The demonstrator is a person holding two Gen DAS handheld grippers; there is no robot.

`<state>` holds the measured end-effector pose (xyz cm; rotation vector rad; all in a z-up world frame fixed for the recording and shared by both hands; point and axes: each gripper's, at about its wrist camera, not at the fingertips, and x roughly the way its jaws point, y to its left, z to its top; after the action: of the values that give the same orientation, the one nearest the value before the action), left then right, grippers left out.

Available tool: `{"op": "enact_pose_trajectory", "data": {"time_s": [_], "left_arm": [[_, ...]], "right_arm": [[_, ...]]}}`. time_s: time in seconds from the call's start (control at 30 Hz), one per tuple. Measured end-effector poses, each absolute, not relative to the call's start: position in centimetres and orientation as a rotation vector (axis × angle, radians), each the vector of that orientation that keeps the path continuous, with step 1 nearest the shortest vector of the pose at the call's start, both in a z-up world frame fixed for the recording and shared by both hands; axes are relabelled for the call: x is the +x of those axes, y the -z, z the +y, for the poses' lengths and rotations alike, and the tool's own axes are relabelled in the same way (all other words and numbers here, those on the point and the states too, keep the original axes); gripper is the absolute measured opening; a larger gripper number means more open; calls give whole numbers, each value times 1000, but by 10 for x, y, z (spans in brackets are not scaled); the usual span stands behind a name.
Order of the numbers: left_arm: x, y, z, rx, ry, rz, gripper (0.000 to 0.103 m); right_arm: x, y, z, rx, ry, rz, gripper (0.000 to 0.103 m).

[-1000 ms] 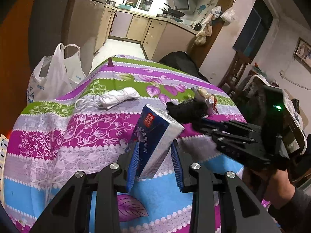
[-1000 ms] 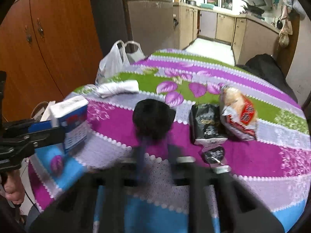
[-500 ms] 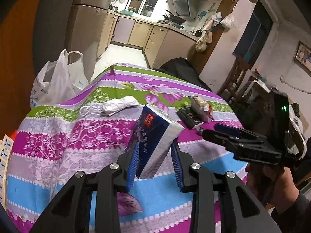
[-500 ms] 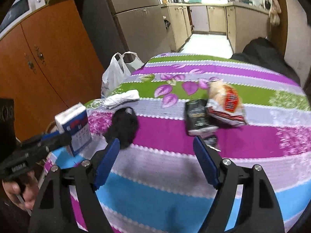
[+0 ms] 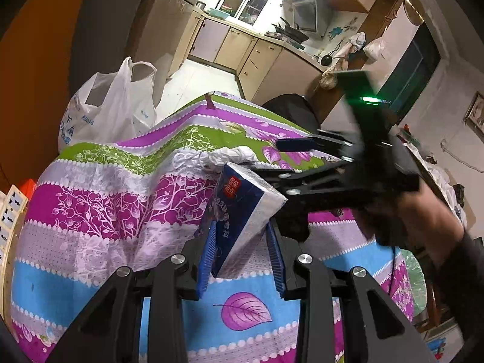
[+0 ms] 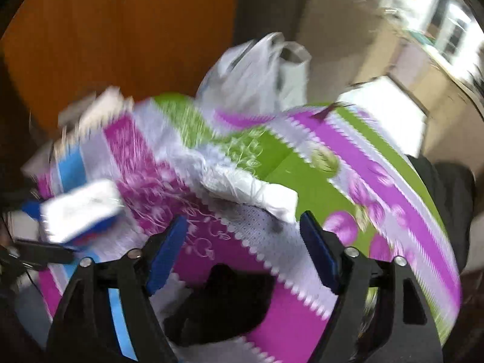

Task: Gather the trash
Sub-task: 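Hold the blue box in the left gripper while the right gripper grasps the white mask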

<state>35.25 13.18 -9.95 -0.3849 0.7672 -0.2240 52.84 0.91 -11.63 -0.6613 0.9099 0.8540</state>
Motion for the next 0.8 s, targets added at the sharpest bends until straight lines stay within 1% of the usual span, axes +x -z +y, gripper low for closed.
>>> {"op": "enact_pose_trajectory", "data": {"time_s": [0.17,0.2,0.27,0.33,0.4,0.43,0.47,0.53,0.67,0.8], "left_arm": [[357,107,129,-379,242,786,35],[359,109,129,-383,250,791,35],[361,110,129,-389,256,788,35],[365,109,131,-392,255,786,35],[366,107,131,-394,249,781,35],[367,107,132,-394,244,778,35],[368,106,132,-396,240,776,35],[369,106,132,-394,230,769,35],[369,101,127,-366,205,755,35],[369,91,118,-336,199,727,35]], "right_arm": [[551,126,34,-758,-951,942,67],[554,135,41,-790,-976,979,67],[557,139,42,-815,-983,974,65],[565,137,41,-782,-974,983,56],[567,135,40,-756,-954,978,36],[564,135,37,-750,-949,968,31],[561,135,36,-753,-933,955,18],[554,137,30,-732,-890,923,18],[547,130,4,-576,-799,888,17],[531,91,-49,-317,-702,837,17]]}}
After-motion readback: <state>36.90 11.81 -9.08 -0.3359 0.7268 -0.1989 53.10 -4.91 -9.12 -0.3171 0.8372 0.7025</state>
